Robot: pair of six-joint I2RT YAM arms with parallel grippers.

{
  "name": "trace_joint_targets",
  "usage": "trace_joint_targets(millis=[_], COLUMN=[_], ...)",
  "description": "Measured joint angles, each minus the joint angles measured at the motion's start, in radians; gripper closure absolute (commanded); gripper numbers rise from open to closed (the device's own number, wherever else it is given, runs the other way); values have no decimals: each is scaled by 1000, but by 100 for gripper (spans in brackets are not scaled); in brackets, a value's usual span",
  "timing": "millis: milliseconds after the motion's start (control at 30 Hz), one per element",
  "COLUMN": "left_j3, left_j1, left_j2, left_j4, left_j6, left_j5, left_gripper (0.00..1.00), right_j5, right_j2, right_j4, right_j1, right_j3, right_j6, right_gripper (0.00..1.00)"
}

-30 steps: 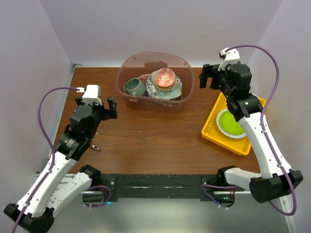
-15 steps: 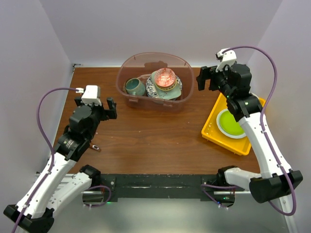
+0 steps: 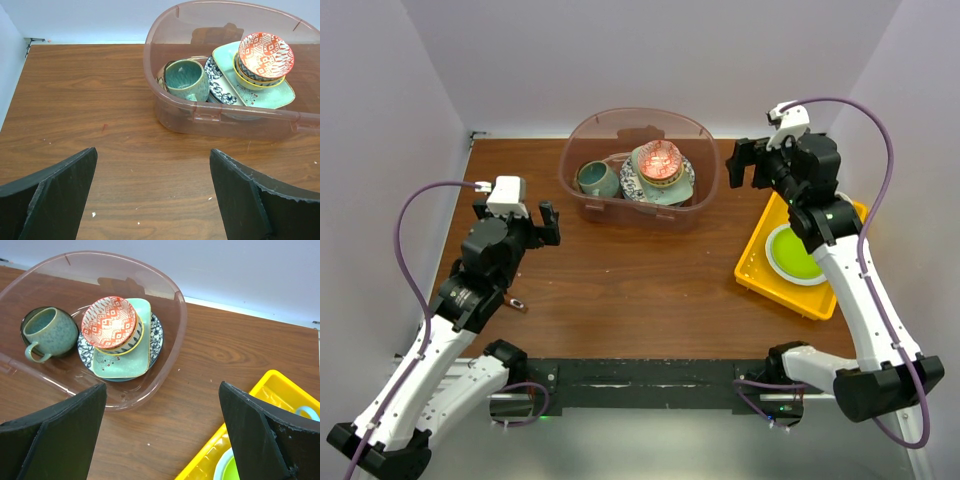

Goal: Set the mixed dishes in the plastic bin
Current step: Reset both arms

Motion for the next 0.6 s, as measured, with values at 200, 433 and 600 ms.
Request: trace_joint_targets(millis=[200,433,600], left_j3=[0,0,0], left_j1=[0,0,0], left_j2=[0,0,-1], left_j4=[0,0,-2], left_j6=[0,0,0], left_j5=[0,0,0], left_gripper=[0,0,0], right_j5=[-3,-14,-25], right_j2=[-6,-6,-8], right_j4=[0,0,0], right_j1=[-7,-10,-14], right_j3=[0,0,0], right_j6=[2,3,6], right_gripper=[2,2,2])
